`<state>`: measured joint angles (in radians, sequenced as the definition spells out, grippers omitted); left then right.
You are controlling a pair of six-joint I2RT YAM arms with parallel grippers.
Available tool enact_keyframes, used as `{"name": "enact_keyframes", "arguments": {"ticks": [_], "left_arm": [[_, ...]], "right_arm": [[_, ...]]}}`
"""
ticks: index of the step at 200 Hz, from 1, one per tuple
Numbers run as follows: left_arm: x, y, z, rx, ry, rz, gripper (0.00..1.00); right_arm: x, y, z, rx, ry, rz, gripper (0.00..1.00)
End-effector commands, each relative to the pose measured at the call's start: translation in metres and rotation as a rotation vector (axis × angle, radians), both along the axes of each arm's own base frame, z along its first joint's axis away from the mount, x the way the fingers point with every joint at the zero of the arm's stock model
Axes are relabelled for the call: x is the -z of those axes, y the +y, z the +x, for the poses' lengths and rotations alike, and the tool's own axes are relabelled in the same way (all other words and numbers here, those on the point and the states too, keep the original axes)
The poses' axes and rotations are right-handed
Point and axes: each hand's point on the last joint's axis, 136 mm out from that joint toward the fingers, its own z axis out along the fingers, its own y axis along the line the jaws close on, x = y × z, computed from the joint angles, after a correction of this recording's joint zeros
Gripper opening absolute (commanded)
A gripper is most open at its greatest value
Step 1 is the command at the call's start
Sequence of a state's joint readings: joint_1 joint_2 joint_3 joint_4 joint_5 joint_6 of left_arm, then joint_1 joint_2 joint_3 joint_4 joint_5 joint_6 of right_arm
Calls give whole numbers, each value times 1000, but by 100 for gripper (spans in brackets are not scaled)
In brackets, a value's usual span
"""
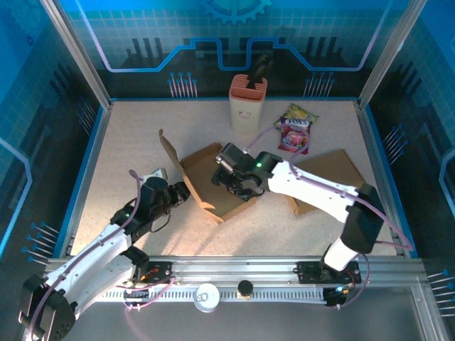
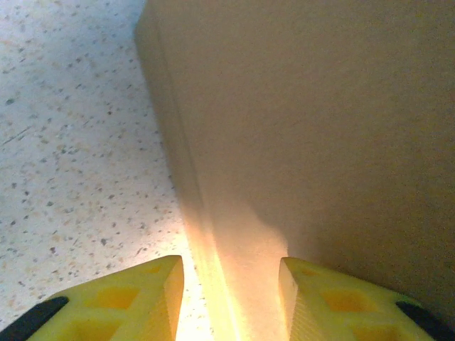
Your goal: Fold the paper box
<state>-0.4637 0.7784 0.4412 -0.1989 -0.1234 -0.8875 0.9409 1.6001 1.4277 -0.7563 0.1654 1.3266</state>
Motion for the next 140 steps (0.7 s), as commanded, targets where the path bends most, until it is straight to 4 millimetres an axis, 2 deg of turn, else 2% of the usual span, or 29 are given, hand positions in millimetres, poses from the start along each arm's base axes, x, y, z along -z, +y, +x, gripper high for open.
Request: {"name": "enact_keyframes", "arguments": {"ticks": [1, 19, 46, 89, 140], "left_arm": [[-16, -4, 4, 32, -27, 6, 42], [-19, -6, 5, 39, -30, 3, 43], [-24, -7, 8, 46, -35, 11, 43], [-29, -9, 11, 57, -33, 27, 44], [-30, -10, 12, 63, -32, 33, 44]], "right_arm": [[-65, 36, 11, -435, -378, 8, 74], [-84, 48, 4, -586, -411, -18, 75], [-82, 65, 3, -722, -372, -91, 76], [-79, 78, 17, -735, -350, -160, 75], [-68, 102, 28, -744, -311, -141, 57]]}}
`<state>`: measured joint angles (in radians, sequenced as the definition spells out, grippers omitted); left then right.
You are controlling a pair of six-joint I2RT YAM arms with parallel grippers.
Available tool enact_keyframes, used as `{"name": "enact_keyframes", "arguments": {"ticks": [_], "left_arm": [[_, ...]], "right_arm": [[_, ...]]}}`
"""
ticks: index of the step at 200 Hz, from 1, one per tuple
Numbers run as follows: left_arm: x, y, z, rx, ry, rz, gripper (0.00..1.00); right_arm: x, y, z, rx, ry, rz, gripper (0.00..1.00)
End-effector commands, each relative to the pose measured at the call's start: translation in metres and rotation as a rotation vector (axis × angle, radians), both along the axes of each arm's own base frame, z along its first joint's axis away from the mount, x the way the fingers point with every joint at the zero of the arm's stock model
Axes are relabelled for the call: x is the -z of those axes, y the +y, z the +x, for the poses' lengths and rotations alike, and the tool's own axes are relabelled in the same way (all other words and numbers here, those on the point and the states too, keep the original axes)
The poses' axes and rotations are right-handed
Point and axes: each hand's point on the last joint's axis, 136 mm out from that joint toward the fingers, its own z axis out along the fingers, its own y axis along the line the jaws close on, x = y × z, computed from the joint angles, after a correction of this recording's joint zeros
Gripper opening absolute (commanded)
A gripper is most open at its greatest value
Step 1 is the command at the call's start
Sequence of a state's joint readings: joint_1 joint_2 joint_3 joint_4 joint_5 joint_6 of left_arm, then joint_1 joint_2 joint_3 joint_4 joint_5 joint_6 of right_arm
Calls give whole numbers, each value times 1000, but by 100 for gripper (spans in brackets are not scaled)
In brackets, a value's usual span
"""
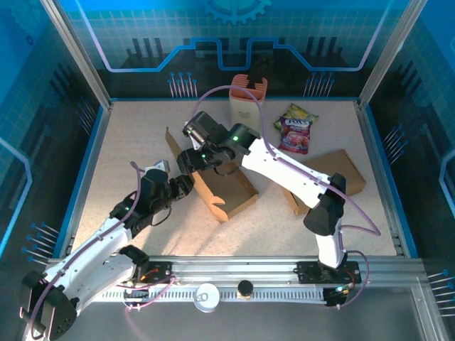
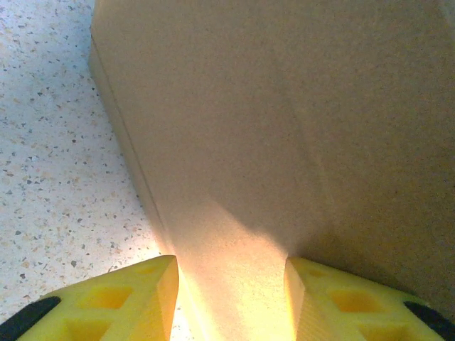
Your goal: Fold the paper box
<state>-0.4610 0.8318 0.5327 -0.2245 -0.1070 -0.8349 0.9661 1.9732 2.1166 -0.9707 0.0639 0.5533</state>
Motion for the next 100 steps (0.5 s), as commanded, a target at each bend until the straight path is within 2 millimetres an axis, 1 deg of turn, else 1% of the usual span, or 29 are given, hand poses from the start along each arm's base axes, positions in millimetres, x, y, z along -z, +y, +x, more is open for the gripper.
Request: {"name": "enact_keyframes", "arguments": {"ticks": [1, 31, 57, 63, 74, 100], "left_arm": [[-8, -2, 1, 22, -7, 8, 44], [-9, -3, 2, 29, -6, 8, 44], [-12, -3, 0, 34, -7, 16, 45], [-13, -3, 0, 36, -8, 18, 45], [-16, -2, -1, 36, -11, 22, 48], [-28, 2, -5, 38, -15, 44, 56]], "right_arm": [[2, 5, -5, -24, 31, -15, 56], [3, 9, -2, 25, 42, 14, 36], [0, 7, 4, 90, 40, 48, 14], [0, 6, 5, 109, 40, 54, 8], [-3, 5, 7, 143, 39, 72, 0], [-14, -2, 14, 252, 23, 145, 0]]}}
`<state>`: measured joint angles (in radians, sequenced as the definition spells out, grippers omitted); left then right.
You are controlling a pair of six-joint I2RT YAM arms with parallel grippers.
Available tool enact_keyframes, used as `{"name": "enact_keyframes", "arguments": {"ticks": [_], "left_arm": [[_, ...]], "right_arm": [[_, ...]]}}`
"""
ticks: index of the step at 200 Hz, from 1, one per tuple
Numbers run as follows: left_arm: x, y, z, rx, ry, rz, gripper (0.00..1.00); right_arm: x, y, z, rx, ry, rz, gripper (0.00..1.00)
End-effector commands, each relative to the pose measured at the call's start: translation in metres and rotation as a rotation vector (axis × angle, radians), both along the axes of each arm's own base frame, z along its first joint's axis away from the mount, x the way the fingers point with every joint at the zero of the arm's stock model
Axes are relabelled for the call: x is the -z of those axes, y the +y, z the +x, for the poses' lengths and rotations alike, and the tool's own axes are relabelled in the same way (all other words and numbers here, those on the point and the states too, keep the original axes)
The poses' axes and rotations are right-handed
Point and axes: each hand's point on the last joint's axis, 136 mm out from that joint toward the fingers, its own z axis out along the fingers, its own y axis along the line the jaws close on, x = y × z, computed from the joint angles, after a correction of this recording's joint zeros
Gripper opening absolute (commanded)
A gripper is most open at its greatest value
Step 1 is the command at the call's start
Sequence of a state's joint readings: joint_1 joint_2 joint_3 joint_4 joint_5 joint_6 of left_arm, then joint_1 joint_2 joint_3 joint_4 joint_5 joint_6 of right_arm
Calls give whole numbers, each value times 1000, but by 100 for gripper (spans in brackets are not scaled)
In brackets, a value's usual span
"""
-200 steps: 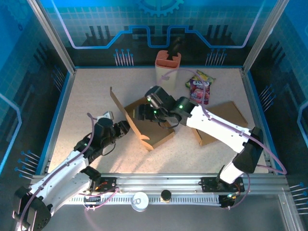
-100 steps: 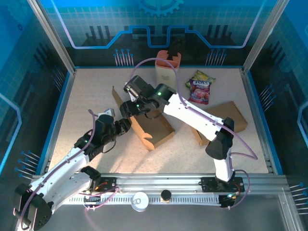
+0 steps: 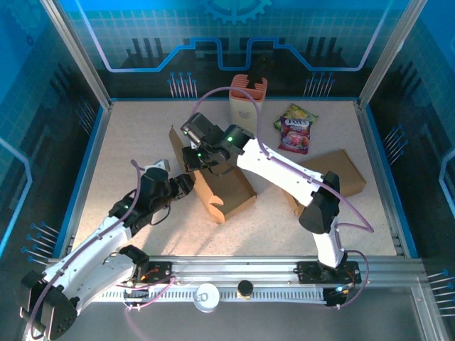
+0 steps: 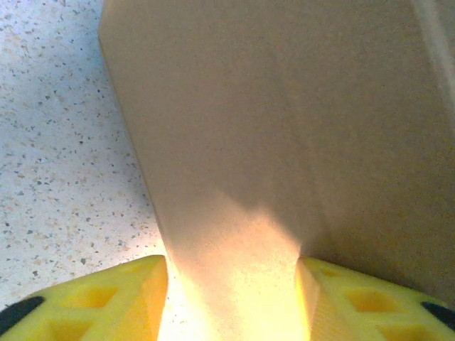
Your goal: Fold the paper box
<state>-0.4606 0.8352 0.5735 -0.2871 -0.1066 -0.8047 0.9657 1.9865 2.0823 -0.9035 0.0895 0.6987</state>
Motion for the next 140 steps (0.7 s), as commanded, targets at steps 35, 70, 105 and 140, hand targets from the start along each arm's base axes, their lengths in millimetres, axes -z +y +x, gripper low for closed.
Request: {"name": "enact_keyframes", "arguments": {"ticks": [35, 70, 105, 140], "left_arm": [[-40, 14, -14, 9, -33, 58, 63], [-51, 24, -28, 12, -38, 92, 63], [-61, 30, -42, 27, -54, 101, 64], [-59, 28, -52, 78, -54, 107, 63]], "right_arm": [[-38, -31, 17, 347, -54, 181, 0], [-48, -54, 27, 560, -64, 266, 0], [-48, -74, 34, 764, -51, 274, 0], [-34, -101, 37, 1050, 42, 228, 0]]}}
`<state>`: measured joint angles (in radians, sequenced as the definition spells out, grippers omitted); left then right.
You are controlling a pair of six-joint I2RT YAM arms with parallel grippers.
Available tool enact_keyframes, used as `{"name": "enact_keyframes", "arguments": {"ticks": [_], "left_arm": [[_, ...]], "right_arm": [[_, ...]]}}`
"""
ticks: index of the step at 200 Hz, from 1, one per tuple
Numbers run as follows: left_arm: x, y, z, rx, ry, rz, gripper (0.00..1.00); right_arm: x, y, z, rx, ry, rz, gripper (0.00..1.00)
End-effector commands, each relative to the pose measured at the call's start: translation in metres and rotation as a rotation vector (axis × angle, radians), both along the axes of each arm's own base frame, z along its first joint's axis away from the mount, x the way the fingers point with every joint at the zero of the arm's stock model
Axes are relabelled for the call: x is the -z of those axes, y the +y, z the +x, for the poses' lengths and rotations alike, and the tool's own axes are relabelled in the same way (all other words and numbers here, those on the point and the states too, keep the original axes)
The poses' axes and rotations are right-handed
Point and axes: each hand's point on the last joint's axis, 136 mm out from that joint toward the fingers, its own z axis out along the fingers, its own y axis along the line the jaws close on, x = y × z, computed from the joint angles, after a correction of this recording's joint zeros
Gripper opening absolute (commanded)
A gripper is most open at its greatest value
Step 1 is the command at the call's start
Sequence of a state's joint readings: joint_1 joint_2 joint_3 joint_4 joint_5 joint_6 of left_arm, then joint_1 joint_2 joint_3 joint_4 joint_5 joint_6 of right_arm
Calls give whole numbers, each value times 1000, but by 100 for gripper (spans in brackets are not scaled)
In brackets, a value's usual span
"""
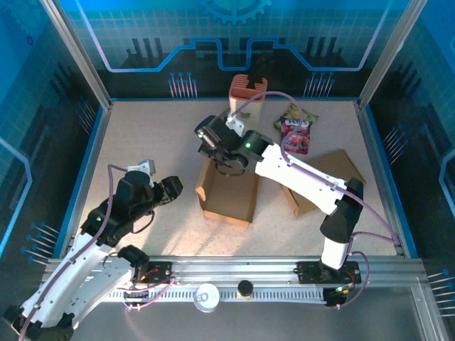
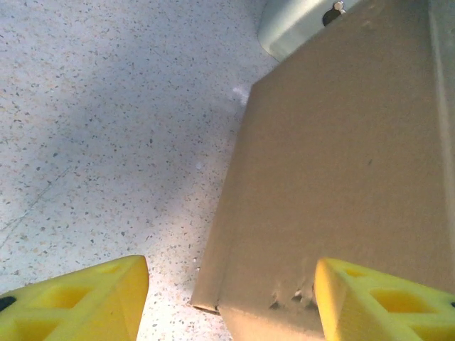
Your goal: Fold the paper box
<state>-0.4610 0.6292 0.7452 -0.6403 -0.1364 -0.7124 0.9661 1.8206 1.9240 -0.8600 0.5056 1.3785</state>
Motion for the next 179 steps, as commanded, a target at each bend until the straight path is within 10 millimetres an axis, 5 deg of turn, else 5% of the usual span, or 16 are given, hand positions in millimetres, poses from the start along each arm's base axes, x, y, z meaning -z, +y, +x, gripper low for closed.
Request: {"name": "enact_keyframes", "arguments": {"ticks": [1, 107, 179], "left_arm": [[-1, 1, -11, 48, 6, 35, 63], [-6, -24, -31, 277, -185, 26, 66], [13, -30, -23, 294, -218, 269, 69]], "right_arm": [[2, -27, 4, 280, 69, 25, 0], [33, -30, 19, 461, 192, 14, 0], [32, -26, 25, 443, 200, 41, 0]]}}
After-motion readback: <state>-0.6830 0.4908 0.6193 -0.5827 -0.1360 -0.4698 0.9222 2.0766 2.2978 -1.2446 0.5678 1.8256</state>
